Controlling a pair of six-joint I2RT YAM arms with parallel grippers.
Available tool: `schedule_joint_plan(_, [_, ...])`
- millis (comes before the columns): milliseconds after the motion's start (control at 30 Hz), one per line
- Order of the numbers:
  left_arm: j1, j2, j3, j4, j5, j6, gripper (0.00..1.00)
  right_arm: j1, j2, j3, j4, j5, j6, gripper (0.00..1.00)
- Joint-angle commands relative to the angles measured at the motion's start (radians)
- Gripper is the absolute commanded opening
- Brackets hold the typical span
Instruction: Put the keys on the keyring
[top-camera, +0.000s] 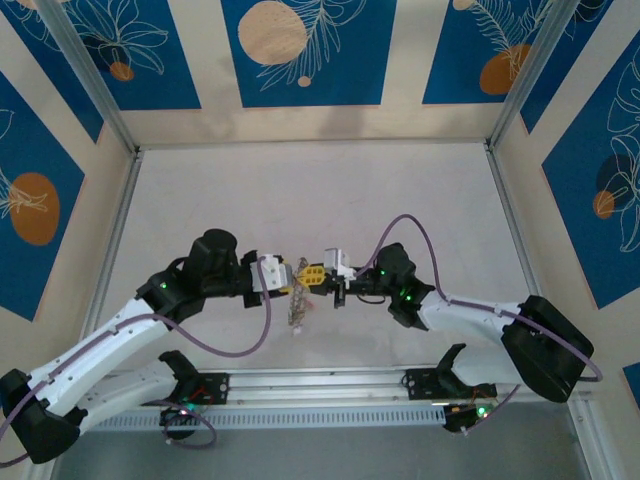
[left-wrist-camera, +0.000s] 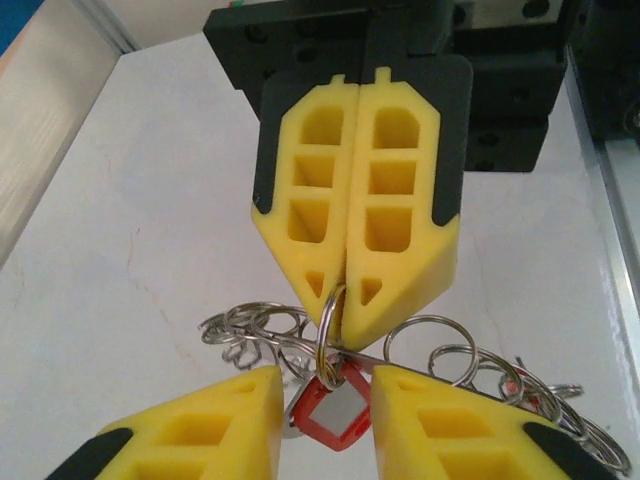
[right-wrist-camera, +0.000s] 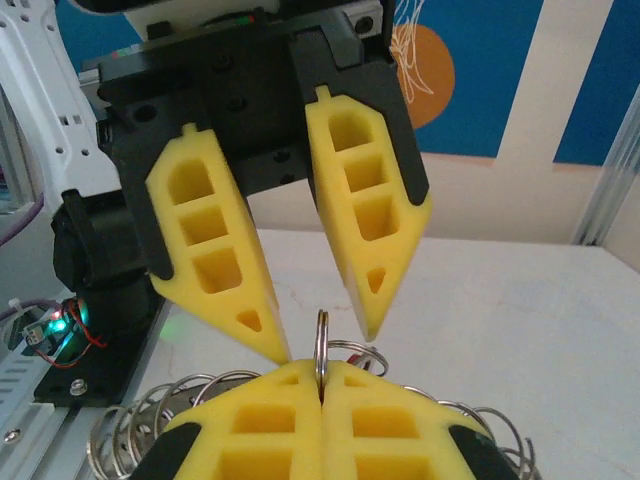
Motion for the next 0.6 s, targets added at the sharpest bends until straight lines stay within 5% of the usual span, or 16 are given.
schedule_joint_plan(0, [0.011, -0.001, -0.019, 0.05, 0.071, -0.018, 0.24, -0.004, -0.027, -0.017, 0.103, -0.024, 0.02, 0.0])
schedule_joint_plan(300, [0.028, -0.004, -0.032, 0.099, 0.078, -0.066, 0.0, -0.006, -0.042, -0.04, 0.091, -0.041, -0.018, 0.0])
schedule_joint_plan(567, [0.032, 0.045, 0.09, -0.114, 0.029, 0.022, 0.0, 0.008, -0.073, 0.014, -0.159, 0.064, -0.087, 0.13])
